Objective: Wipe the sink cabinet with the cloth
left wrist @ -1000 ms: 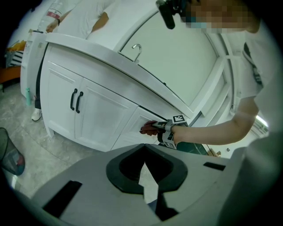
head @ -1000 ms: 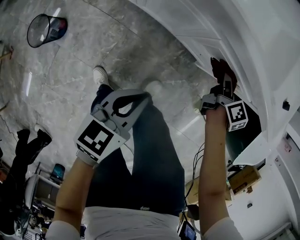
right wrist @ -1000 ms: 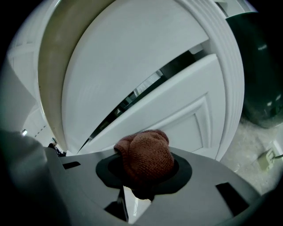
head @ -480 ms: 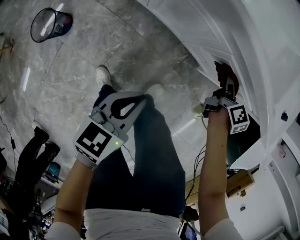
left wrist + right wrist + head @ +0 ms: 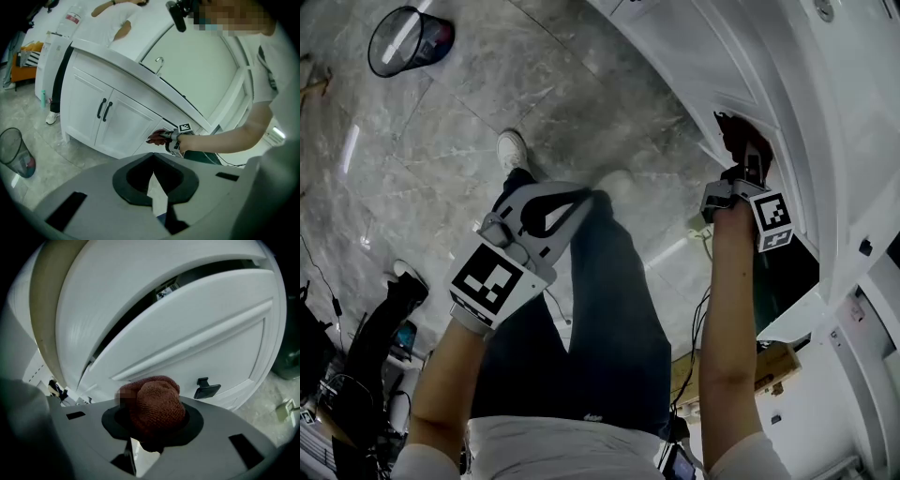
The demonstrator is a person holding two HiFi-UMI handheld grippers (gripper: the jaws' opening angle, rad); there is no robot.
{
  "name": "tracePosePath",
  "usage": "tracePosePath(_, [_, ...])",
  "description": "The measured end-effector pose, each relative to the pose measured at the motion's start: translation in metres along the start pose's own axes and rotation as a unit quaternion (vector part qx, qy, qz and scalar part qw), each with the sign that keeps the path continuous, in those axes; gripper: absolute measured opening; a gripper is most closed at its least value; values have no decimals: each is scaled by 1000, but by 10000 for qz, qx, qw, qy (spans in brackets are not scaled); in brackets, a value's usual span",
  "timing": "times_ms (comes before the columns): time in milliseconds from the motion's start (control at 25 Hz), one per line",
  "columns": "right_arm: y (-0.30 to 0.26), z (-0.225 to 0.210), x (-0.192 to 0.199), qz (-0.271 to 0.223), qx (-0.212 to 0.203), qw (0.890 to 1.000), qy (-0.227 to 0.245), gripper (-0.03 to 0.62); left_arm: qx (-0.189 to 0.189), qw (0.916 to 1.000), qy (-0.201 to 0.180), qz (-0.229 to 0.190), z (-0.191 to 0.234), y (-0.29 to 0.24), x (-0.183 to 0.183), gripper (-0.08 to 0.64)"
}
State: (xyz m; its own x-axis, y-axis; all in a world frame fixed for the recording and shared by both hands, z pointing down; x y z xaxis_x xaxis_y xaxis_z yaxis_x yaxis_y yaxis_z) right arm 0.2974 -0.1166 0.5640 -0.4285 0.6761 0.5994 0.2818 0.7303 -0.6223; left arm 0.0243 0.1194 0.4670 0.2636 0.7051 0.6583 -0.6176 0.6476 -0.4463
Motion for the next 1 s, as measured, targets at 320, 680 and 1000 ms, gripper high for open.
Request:
tracePosePath(320, [-30,-24,25,266,536,9980,190,123,-15,10000,31,67,15,13,0,11])
tracePosePath(680, [-24,-8,27,291,658,9963,465,123,79,9998,-124,148,27,26,-11,11])
tracePosePath(1000, [28,76,27,416,-166,9970,628,123,84,9992,-360,132,25,42,-52,11])
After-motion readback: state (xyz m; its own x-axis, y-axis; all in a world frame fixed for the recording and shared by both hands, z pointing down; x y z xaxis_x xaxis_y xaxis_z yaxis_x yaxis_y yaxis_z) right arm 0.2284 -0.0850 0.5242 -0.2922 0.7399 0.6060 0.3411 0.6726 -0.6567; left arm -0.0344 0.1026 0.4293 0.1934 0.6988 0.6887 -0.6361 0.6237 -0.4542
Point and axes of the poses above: the fingertips, and each gripper's own axes: y backward along the fingers, z to its left, x out of its underside, the point moved 4 cm from there along y, backward along the fingers, and after that the axes turned 4 degrees about x, right-handed, at the moved point
